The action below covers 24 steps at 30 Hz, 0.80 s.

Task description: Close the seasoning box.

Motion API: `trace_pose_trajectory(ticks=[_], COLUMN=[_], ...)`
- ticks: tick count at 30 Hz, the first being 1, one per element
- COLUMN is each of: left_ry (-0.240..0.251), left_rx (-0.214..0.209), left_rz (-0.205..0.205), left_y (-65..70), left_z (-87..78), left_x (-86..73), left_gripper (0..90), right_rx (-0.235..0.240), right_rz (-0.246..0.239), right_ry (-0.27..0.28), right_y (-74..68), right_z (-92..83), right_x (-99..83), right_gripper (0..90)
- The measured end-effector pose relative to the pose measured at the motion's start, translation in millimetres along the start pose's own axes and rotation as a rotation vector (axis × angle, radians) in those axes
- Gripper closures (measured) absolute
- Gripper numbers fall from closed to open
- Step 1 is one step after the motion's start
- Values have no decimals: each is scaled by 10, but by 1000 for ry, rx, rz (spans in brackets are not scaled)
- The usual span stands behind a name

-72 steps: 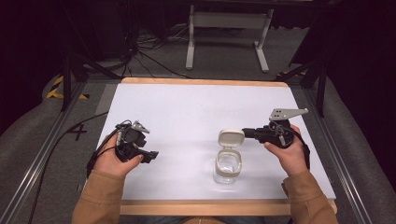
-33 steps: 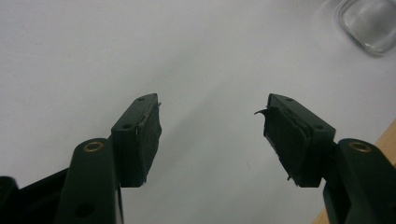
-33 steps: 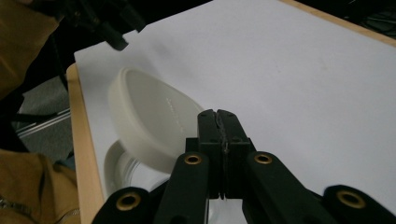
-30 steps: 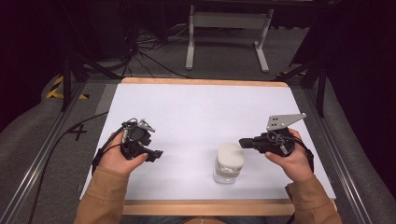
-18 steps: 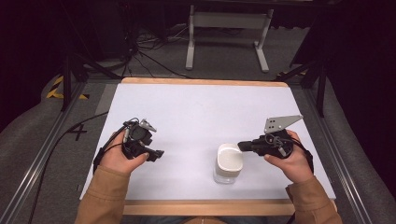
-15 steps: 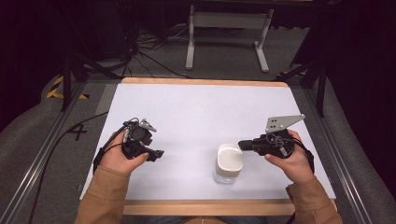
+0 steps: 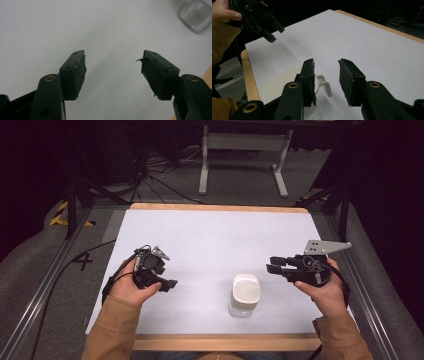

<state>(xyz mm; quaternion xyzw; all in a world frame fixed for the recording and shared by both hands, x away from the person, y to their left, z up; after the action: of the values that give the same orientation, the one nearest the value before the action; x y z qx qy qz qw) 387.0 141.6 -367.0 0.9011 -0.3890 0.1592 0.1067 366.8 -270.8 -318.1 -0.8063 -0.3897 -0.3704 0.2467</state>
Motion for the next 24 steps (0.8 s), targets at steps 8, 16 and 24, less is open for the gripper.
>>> trace_pose_trajectory(ticks=[8, 16, 24], left_ry=[-4, -9, -18], left_rx=[-4, 0, -6], left_rz=[8, 9, -10], left_y=[-12, 0, -51], left_z=[21, 52, 82], left_x=[43, 51, 33], left_gripper=[369, 369, 369], right_rx=[-94, -218, -264], right_rz=[42, 131, 197], right_ry=[12, -2, -58], right_y=[160, 407, 663], right_z=[-179, -376, -392], right_x=[-101, -248, -451], right_gripper=[608, 568, 504])
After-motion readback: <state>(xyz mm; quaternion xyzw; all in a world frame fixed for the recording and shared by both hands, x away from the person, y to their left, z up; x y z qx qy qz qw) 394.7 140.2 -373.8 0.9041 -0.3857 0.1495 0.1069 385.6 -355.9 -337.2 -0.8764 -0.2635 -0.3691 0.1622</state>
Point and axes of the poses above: each handheld gripper's, and its own axes: z roughly forward along the jaws, x roughly out of its top, y roughly to its right, the point moved 2 cm from there along z, roughly forward along the jaws, and after that the axes turned 10 degrees about -y, right-handed, at the moved point
